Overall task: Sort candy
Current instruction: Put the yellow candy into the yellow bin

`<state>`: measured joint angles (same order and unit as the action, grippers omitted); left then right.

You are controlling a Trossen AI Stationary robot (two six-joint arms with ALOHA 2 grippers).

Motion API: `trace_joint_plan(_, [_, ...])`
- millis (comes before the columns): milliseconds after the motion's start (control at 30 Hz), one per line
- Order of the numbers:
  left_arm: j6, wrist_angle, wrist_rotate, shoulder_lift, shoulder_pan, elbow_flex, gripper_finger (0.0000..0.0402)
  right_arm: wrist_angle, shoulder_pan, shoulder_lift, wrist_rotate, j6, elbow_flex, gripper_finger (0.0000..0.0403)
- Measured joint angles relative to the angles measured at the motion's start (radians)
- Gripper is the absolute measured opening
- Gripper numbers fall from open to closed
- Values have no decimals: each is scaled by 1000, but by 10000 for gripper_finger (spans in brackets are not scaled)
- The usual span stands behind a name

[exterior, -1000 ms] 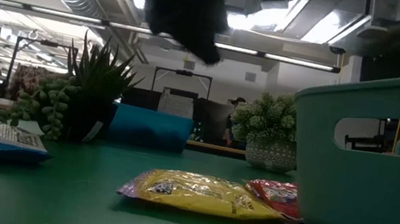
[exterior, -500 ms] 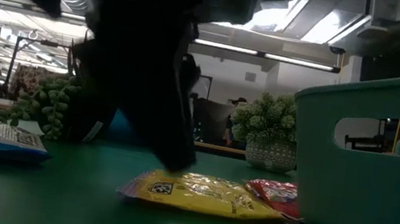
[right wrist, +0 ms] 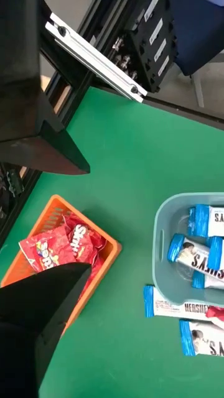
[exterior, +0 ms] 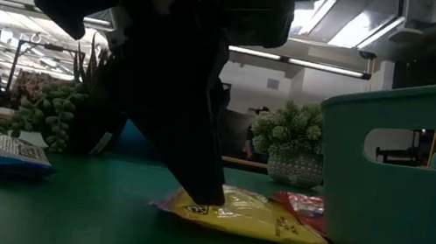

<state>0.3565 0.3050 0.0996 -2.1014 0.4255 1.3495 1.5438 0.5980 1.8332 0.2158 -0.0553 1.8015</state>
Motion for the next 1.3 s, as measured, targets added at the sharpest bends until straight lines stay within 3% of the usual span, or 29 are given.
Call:
trace_joint_plan(433, [6,-10,-24,4,2,-2,11,-2,0,0,-26,3,0,244])
trace_joint_plan(933, [61,-5,124,19,-57,-5,3,-29,-1,0,-26,7,0,244])
trace_joint_plan(1300, [27,10,129,64,-149,7,3,-32,-2,0,-26,33,0,244])
